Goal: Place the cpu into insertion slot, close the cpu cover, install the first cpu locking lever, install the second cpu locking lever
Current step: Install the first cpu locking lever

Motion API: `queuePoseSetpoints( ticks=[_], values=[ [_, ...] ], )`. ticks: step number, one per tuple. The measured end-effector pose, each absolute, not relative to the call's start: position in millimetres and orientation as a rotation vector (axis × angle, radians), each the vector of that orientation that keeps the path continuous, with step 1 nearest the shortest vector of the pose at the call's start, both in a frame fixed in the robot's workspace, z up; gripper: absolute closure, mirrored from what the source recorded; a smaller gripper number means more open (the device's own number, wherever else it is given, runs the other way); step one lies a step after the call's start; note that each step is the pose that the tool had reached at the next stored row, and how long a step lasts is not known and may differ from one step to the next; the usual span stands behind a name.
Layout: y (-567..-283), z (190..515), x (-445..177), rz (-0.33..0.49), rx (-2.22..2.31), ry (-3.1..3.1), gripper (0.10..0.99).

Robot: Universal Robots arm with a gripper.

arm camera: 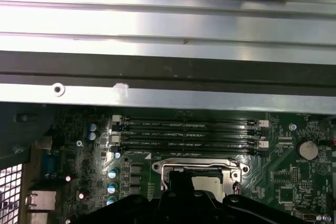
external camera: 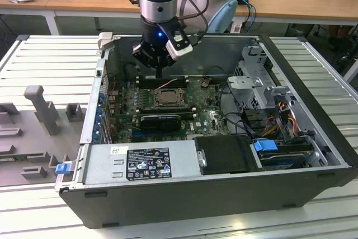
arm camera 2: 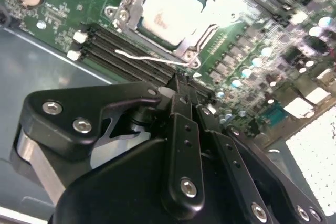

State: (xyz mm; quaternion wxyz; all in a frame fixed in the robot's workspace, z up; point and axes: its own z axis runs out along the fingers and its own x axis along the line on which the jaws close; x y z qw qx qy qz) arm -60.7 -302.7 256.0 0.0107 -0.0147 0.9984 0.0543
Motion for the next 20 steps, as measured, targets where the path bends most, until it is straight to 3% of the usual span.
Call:
queuePoseSetpoints(
  ticks=[9,20],
  values=[
    [-303,247,-57,0.24,-0.043,3.11,0.98],
    [-297,233,-44,0.24,-0.062,3.11,0.98]
  ],
)
